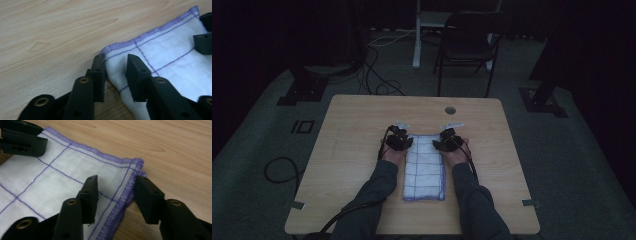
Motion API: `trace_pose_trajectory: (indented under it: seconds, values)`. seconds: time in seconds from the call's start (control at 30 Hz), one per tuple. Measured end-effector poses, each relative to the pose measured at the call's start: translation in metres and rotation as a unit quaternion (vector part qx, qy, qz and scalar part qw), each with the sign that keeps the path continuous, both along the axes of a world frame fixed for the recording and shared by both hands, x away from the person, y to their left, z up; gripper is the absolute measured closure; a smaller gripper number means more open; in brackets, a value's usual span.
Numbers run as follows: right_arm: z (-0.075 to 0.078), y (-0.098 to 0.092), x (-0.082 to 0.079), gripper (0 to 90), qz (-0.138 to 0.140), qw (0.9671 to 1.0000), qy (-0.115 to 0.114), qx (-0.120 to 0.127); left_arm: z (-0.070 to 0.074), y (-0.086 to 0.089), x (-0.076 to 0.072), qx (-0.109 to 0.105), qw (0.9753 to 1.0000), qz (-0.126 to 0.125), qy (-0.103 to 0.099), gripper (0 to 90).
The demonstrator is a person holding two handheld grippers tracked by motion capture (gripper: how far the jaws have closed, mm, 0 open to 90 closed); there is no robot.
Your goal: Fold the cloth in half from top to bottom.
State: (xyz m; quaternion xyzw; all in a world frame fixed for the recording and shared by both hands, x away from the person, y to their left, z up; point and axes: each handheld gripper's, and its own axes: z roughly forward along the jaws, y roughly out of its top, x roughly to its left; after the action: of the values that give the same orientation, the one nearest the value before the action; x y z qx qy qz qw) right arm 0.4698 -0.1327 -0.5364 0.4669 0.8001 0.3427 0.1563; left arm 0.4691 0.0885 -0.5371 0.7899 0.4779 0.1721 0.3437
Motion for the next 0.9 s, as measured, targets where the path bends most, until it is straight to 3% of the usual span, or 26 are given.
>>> trace_pose_trajectory:
  seconds: [0.1,0.23,0.3,0.43,0.63,0.9]
  values:
    - [0.001,0.001,0.002,65.2,0.004,1.0,0.007,0.005,0.0,0.0,0.001,-0.003,1.0,-0.002,0.004,75.2]
    - [0.001,0.0,0.006,79.1,0.006,0.999,0.028,0.033,0.001,0.0,0.001,-0.011,0.9998,-0.009,0.011,82.7]
    - [0.0,-0.003,0.008,81.8,0.004,0.9981,0.037,0.048,0.001,-0.001,0.001,-0.011,0.9998,-0.012,0.011,84.8]
    - [0.001,-0.005,0.007,83.8,0.005,0.9977,0.036,0.056,0.003,0.002,0.003,-0.016,0.9996,-0.011,0.019,86.3]
    - [0.01,-0.005,0.004,84.2,0.013,0.9982,0.015,0.057,0.011,0.005,0.002,-0.023,0.9996,-0.014,0.007,86.6]
    - [0.024,-0.01,0.001,84.2,0.016,0.9977,-0.013,0.065,0.033,0.006,0.0,-0.043,0.9987,-0.022,-0.017,86.6]
